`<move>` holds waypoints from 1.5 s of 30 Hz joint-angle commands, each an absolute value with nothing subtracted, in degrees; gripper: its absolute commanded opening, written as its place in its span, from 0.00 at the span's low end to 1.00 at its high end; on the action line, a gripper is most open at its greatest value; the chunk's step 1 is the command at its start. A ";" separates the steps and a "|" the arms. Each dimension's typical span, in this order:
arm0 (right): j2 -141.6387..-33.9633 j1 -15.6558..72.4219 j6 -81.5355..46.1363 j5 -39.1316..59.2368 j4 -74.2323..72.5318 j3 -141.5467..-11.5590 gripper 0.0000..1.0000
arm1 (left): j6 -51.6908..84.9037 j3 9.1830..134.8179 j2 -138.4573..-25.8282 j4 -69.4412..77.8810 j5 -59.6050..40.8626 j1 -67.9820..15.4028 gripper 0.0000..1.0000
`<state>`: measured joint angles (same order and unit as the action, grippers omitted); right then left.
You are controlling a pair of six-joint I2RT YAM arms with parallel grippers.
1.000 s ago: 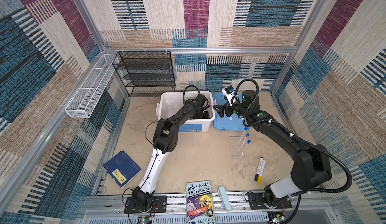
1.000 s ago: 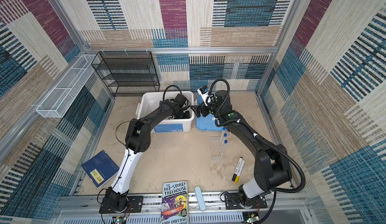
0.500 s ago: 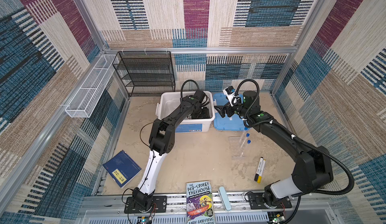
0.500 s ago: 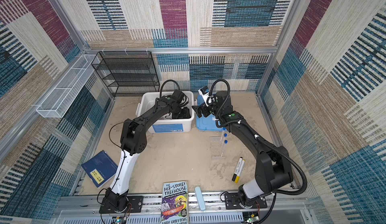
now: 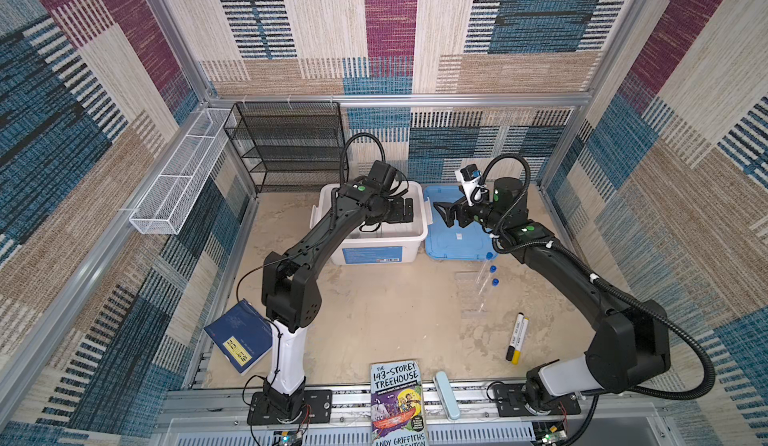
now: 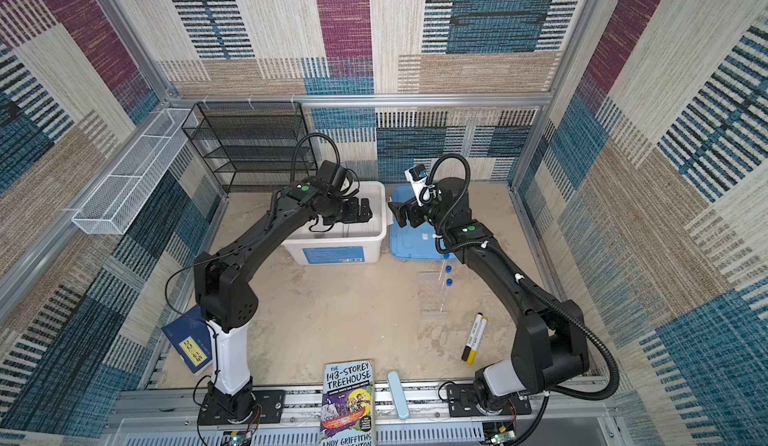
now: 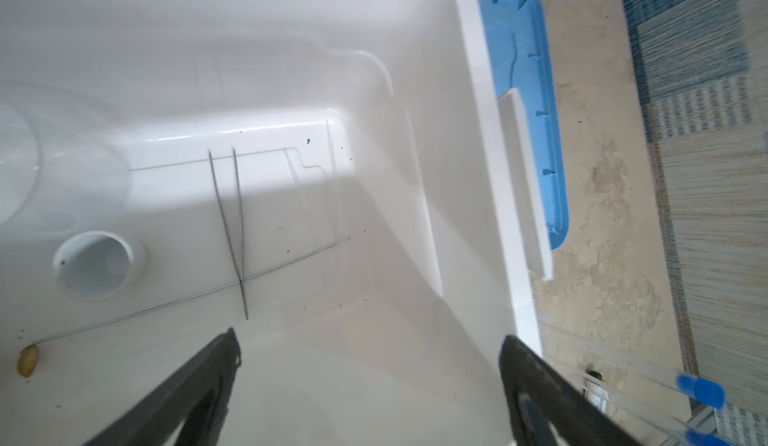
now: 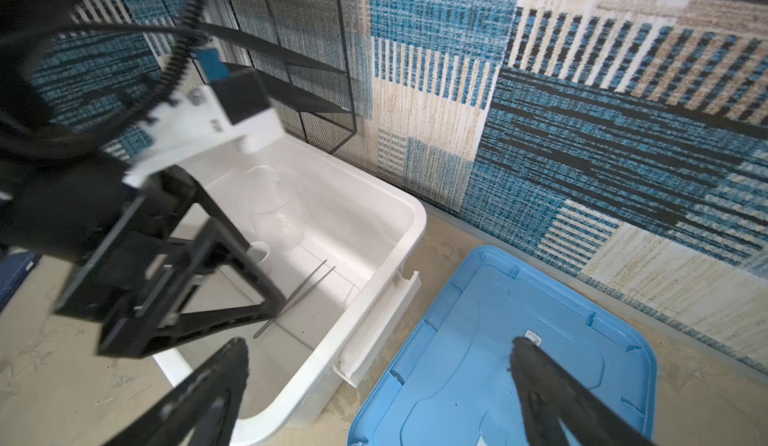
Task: Organize the chemistry lab equipment
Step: 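Raise the open left gripper up out of the white bin, then grasp the light-blue lid edge with the right gripper while the left moves beside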
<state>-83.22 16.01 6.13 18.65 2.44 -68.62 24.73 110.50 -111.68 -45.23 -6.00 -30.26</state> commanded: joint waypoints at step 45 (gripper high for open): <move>-120.81 -3.82 -0.88 9.17 18.24 -87.79 0.40 | 34.98 77.46 -91.31 -17.40 -22.24 -36.70 0.99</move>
